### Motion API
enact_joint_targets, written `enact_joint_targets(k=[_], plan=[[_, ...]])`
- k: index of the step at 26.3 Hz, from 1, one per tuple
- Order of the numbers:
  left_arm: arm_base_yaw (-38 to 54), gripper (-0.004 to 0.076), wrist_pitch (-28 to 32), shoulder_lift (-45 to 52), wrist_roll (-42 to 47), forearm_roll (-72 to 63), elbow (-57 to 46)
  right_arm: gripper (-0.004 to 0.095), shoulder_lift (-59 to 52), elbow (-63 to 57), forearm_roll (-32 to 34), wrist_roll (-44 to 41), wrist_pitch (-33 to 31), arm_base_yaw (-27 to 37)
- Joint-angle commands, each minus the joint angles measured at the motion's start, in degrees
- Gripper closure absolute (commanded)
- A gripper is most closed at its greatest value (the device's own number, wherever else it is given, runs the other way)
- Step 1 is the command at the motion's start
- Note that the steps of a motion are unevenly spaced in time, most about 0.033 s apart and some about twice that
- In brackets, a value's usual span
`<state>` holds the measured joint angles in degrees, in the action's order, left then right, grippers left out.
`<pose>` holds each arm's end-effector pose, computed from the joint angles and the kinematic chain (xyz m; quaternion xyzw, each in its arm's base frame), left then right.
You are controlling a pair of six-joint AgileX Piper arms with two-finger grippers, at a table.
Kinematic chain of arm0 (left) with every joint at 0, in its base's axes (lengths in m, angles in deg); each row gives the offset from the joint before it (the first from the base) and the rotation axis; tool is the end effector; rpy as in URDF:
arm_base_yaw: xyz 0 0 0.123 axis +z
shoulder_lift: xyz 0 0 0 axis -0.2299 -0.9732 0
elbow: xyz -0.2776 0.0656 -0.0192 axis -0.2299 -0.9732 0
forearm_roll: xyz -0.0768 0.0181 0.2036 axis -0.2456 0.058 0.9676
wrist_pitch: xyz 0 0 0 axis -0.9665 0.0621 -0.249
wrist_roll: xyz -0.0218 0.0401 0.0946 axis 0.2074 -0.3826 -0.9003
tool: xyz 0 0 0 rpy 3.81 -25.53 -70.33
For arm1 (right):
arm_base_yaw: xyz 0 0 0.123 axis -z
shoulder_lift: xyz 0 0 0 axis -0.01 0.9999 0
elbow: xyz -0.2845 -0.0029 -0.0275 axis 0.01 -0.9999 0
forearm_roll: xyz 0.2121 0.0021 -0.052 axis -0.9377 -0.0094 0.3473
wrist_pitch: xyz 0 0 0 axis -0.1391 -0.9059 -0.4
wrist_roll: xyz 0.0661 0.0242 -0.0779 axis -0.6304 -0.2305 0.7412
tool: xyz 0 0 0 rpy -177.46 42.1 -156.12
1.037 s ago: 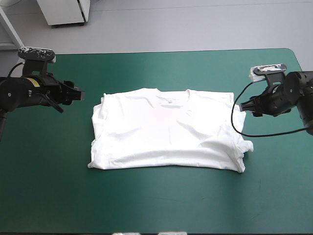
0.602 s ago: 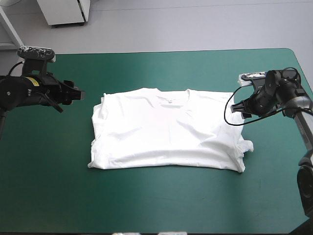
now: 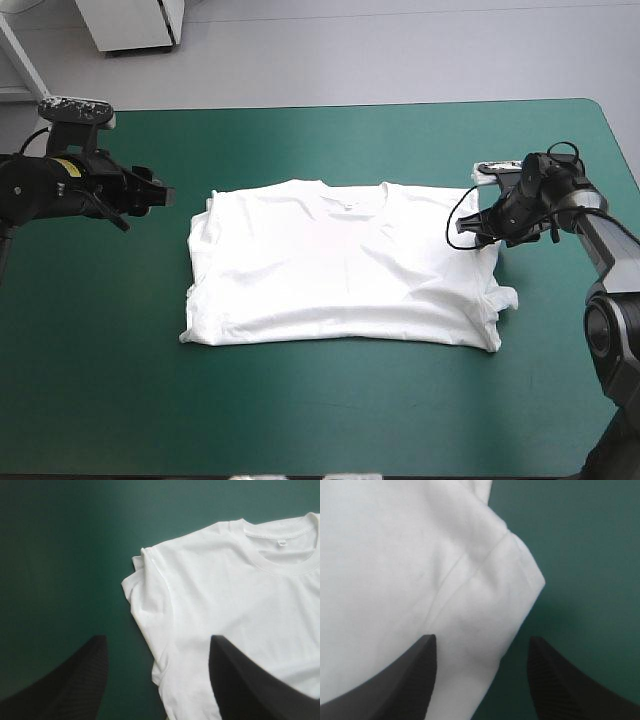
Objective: Fold the cloth
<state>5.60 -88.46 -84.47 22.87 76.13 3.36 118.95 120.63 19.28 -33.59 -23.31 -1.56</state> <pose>0.2125 -0.0366 0.4395 0.0961 0.9206 -0.0515 0.3749 0.3562 0.0221 0.2392 -0.0450 0.9878 0.0420 0.1433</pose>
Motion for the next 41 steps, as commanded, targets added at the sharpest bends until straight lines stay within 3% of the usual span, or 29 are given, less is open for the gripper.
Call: enact_joint_targets(k=[1, 4, 5, 6, 10, 17, 24, 33, 41], plan=[[-0.2, 0.0283, 2.5, 1.3, 0.0, -1.1, 1.9, 0.0399, -1.5, 1.7, -0.3, 0.4, 1.5, 0.0], [-0.2, 0.0283, 1.6, 1.3, 0.0, -1.1, 1.9, 0.0407, 0.8, 1.7, -0.4, 0.4, 0.4, 0.0], [-0.2, 0.0283, 1.5, 1.3, 0.0, -1.1, 1.9, 0.0452, 1.3, 1.7, -0.7, 0.4, 0.3, 0.0], [-0.2, 0.0283, 1.6, 1.3, 0.0, -1.1, 1.9, 0.0512, 1.4, 1.7, -0.8, 0.4, 0.3, 0.0], [-0.2, 0.0283, 1.6, 1.3, 0.0, -1.1, 1.9, 0.0927, 1.8, 1.7, -3.1, 3.2, 0.2, 0.0], [-0.2, 0.0283, 1.2, 1.3, -0.2, -2.5, 1.9, 0.0919, 1.3, 6.1, -3.9, 3.2, -6.1, 0.0], [-0.2, 0.03, 0.8, 1.3, -1.7, -5.2, 1.9, 0.0919, -0.2, 13.4, -9.4, 3.6, -11.0, -1.0], [-0.2, 0.0304, 0.7, 1.9, -1.7, -5.3, 1.9, 0.0919, 1.7, 13.8, -7.4, 4.6, -9.2, -10.5], [-0.2, 0.0304, 0.6, 2.5, -1.7, -5.5, 1.9, 0.092, 7.0, 13.8, -5.3, 4.6, -8.6, -12.0]])
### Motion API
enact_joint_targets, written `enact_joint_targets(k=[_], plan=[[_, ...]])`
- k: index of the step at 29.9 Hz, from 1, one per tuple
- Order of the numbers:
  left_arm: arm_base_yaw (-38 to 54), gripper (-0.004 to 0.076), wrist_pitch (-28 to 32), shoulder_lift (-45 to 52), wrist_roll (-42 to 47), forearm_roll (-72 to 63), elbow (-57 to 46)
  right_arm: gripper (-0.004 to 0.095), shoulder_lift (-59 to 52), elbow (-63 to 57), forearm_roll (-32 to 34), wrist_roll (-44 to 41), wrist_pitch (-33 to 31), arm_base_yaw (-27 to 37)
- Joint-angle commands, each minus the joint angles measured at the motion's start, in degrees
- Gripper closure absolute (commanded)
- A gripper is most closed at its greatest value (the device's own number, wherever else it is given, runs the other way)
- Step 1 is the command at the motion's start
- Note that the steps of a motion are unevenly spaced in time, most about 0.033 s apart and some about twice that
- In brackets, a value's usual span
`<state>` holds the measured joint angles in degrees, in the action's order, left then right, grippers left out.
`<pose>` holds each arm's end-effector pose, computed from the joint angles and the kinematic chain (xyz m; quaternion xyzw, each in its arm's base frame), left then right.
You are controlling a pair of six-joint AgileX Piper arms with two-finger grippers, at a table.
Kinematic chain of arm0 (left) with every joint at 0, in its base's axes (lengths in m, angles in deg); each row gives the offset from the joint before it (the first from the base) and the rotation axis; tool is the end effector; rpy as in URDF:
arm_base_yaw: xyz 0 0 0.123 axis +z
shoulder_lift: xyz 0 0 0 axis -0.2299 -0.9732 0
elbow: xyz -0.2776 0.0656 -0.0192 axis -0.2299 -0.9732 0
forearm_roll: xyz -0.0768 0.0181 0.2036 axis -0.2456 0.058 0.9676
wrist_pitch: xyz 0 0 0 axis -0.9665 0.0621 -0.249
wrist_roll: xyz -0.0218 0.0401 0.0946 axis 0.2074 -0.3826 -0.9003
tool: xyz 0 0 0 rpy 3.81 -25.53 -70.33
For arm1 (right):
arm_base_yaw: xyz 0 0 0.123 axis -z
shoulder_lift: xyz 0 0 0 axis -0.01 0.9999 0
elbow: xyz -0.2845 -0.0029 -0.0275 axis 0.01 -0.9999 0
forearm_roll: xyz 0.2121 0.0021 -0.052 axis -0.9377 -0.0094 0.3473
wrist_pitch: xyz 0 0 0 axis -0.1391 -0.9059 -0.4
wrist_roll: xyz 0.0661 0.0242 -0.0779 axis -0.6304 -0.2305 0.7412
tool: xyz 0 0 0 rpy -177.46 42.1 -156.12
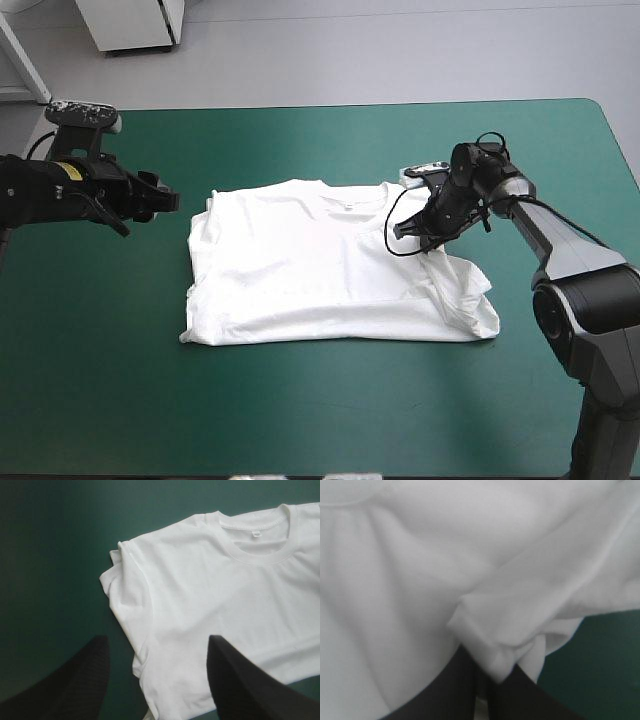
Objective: Fold the cloth
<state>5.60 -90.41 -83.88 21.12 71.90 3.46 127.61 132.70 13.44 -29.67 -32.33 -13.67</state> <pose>0.2053 -0.0431 0.4404 0.1130 0.9208 -0.0824 0.3641 0.3711 0.1140 0.2309 -0.1702 0.9763 0.1000 0.0891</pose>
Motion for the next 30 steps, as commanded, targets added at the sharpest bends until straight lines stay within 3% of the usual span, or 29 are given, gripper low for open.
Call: enact_joint_targets(k=[1, 7, 14, 17, 21, 30], plan=[[-0.2, 0.0304, 2.5, 1.9, 0.1, -1.2, 1.8, 0.0921, -1.2, 1.8, 0.5, 0.8, 0.4, 0.1], [-0.2, 0.0304, 1.8, 2.2, -0.9, -1.0, 1.8, 0.087, -1.1, 3.3, 2.0, 1.0, -1.3, 0.2], [-0.2, 0.0304, -0.1, 4.2, -0.9, 0.2, 1.8, 0.0566, -2.8, 7.6, 3.7, 0.8, -6.6, 0.2], [-1.2, 0.0304, -2.1, 6.3, 1.0, 5.7, 1.8, 0.0488, -6.1, 7.6, 6.2, 0.4, -7.4, 0.2], [-5.3, 0.0304, -2.6, 8.6, 4.4, 13.6, 0.6, 0.0476, -12.5, 6.0, 9.0, -2.1, -7.5, 1.0], [-6.3, 0.0304, -2.6, 11.5, 5.9, 14.6, -13.8, 0.0474, -32.7, -7.1, 13.0, -3.6, -7.5, 3.0]])
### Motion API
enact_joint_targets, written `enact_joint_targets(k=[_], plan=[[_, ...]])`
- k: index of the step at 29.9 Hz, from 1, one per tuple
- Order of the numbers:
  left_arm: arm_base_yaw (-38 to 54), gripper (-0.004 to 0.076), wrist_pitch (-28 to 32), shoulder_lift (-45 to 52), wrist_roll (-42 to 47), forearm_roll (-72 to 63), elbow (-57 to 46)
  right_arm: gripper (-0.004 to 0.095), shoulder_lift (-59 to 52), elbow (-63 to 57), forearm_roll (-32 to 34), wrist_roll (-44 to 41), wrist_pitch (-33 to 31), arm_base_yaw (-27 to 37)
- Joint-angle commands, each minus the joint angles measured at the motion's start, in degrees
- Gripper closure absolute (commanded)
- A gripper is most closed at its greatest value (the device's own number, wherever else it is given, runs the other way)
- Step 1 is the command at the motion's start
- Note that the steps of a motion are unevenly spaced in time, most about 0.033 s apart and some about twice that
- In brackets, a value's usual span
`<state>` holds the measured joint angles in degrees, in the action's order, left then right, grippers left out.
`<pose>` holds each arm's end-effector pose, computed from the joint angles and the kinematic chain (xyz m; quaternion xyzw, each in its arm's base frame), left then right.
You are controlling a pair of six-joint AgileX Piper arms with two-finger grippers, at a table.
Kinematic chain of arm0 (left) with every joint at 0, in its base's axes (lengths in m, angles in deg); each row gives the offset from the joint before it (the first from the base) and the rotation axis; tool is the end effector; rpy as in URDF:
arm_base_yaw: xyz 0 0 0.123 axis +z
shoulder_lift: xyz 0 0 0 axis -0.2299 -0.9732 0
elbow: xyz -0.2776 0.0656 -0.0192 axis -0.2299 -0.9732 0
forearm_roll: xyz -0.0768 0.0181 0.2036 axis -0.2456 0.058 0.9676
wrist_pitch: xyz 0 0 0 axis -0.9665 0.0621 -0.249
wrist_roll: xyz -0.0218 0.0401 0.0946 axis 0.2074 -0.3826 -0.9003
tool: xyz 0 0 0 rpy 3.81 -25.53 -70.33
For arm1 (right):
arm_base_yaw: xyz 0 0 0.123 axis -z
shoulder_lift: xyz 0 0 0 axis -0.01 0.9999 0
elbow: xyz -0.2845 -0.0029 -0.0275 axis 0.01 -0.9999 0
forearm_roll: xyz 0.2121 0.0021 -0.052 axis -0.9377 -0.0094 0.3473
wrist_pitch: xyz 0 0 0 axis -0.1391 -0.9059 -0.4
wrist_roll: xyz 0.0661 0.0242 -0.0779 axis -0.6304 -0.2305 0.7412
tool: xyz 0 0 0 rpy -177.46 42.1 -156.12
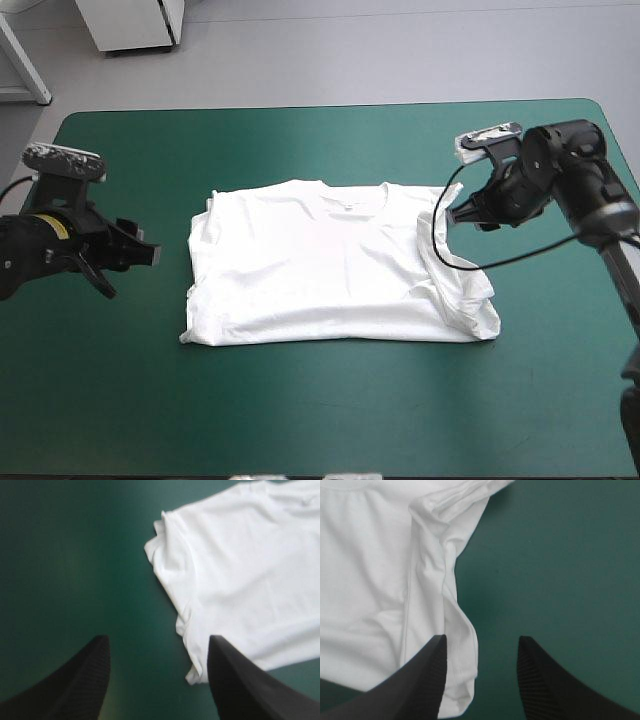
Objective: Fold the cloth
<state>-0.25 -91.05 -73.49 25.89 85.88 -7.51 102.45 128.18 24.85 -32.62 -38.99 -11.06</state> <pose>0.1567 -0.0285 0.4228 0.1167 0.9260 0.0063 0.3590 0.2858 0.0594 0.3566 -0.1558 0.9643 0.0126 0.2136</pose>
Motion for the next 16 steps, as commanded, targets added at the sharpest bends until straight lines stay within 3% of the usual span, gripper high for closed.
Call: enact_joint_targets(k=[1, 9, 16], plan=[[-0.4, 0.0304, -2.0, 1.1, 1.1, 0.6, -4.5, 0.0474, -10.4, -4.3, 2.2, -1.1, -0.9, 0.4], [-0.4, 0.0285, -1.4, -2.0, 1.1, 0.7, -15.7, 0.0474, -22.6, -14.4, 4.3, -2.5, -0.2, 0.4], [-0.4, 0.0262, 5.4, -7.2, 0.2, -4.4, -21.3, 0.0474, -22.9, -18.8, 4.3, -2.5, 1.0, 0.4]])
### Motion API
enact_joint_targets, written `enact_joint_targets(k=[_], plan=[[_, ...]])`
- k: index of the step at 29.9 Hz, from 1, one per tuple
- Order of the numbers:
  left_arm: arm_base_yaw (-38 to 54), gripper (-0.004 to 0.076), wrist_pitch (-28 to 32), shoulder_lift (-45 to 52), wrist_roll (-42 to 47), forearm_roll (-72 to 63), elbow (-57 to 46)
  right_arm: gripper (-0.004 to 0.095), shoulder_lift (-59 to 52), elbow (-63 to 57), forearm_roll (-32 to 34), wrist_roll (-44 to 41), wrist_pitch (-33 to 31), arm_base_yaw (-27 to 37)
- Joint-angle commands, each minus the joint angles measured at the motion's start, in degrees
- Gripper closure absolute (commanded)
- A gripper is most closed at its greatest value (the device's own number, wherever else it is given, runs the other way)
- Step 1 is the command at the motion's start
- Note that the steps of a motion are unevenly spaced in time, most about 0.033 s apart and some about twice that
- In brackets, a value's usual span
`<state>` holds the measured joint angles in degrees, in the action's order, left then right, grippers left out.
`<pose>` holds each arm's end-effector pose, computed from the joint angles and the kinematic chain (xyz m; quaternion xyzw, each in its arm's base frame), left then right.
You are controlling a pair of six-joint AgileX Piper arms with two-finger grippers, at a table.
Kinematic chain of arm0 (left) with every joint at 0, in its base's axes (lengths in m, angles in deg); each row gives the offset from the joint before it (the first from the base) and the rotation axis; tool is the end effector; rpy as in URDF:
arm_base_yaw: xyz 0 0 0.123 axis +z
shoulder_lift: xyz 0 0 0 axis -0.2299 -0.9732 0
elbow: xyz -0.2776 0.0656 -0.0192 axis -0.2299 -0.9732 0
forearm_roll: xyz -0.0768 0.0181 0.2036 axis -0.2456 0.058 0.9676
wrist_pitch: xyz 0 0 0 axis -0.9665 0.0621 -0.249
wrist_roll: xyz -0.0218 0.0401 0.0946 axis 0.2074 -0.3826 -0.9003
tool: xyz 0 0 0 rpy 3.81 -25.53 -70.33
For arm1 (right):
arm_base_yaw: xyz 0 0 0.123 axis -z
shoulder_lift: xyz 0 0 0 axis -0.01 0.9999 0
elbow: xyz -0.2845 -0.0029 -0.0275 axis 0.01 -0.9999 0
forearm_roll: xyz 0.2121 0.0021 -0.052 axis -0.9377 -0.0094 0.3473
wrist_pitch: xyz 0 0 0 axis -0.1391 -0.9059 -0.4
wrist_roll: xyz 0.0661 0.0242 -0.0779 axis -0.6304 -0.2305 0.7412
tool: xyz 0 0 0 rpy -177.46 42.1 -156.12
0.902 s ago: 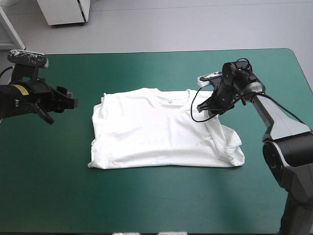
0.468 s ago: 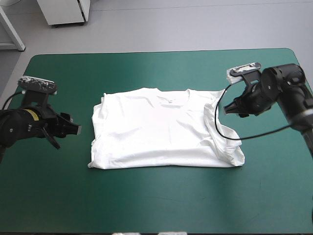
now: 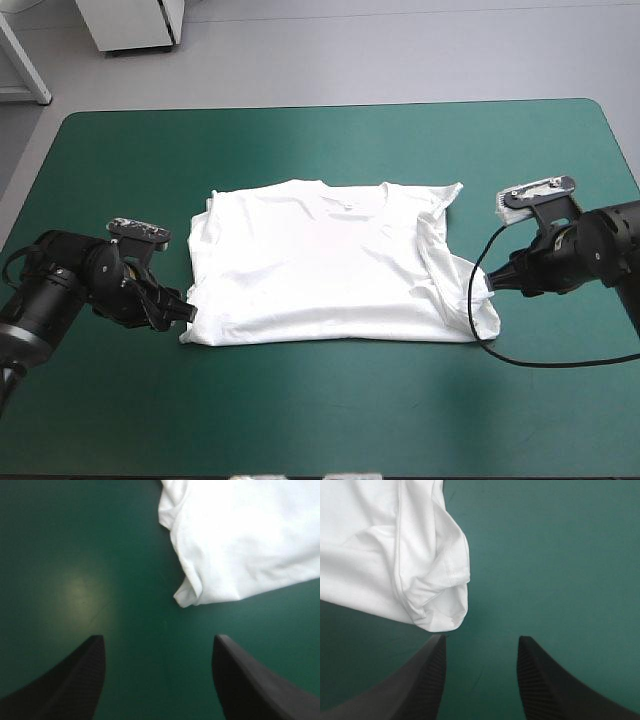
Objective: Fold the cloth
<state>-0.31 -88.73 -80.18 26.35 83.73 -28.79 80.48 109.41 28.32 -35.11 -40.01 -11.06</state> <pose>0.1759 -0.0372 0.3084 0.1282 0.9814 0.0099 0.1422 0.1813 0.0318 0.3626 -0.1369 0.9626 -0.0117 0.2337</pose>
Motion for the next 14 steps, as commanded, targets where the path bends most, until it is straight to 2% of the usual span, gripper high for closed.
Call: enact_joint_targets(k=[1, 5, 14], plan=[[-0.4, 0.0262, 3.6, -1.3, -0.4, -2.6, -0.5, 0.0474, -0.9, -0.5, 0.8, 0.0, 2.0, 0.4], [-0.4, 0.0262, 8.0, -3.8, -0.4, -3.3, -2.3, 0.0474, -0.8, -1.5, 0.5, 0.0, 2.9, 0.4], [-0.4, 0.0262, 13.4, -11.8, -0.6, -3.3, -4.0, 0.0474, -0.8, -1.5, 0.6, 0.0, 4.4, 0.4]])
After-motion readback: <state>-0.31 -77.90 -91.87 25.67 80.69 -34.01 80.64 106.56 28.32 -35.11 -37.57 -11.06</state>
